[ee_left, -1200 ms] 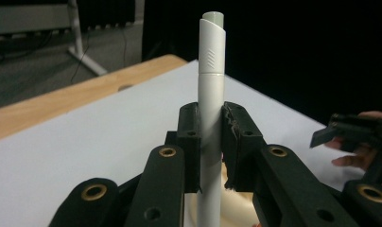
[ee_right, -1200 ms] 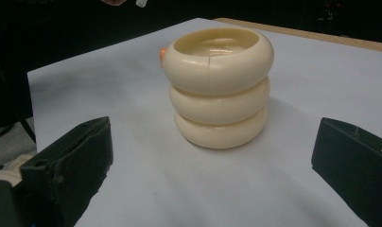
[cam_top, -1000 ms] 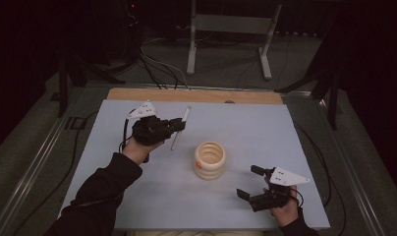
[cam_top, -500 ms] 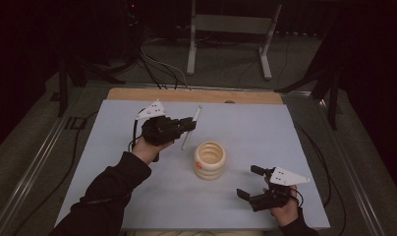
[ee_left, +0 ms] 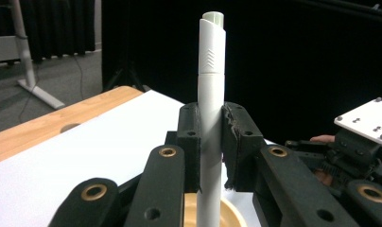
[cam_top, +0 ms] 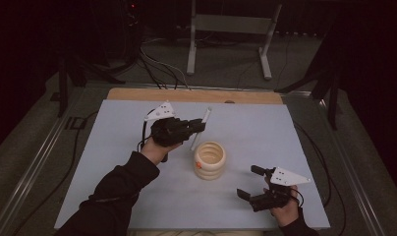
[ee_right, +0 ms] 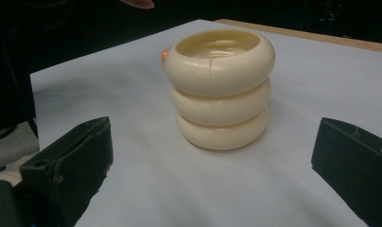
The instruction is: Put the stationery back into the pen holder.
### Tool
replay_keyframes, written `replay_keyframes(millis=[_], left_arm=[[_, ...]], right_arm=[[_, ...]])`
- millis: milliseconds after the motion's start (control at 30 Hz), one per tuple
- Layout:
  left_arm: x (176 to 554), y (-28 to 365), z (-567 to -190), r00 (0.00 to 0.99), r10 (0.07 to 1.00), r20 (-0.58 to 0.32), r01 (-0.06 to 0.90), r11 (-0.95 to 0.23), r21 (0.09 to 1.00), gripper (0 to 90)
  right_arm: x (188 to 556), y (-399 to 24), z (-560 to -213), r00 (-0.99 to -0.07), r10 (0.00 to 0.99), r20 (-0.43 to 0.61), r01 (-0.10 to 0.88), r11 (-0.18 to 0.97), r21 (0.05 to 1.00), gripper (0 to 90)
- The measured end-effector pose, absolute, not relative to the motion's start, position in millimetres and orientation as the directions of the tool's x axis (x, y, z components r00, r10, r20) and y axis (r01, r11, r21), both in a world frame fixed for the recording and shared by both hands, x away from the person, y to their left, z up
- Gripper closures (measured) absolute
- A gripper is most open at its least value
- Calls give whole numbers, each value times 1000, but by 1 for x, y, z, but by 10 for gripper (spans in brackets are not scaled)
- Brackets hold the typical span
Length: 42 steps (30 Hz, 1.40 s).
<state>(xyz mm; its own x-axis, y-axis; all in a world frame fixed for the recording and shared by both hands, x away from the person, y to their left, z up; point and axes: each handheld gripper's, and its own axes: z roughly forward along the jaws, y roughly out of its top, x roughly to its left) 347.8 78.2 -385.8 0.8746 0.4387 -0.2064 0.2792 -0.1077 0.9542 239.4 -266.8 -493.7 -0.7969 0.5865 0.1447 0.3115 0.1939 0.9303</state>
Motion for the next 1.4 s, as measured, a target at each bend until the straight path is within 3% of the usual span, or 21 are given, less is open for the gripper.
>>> replay_keyframes(millis=[1400], left_arm=[[357,44,-442,897,384,-220,262,-61,963,789]], right_arm=[[239,-267,-494,-801,582,141,309,201,929,0]])
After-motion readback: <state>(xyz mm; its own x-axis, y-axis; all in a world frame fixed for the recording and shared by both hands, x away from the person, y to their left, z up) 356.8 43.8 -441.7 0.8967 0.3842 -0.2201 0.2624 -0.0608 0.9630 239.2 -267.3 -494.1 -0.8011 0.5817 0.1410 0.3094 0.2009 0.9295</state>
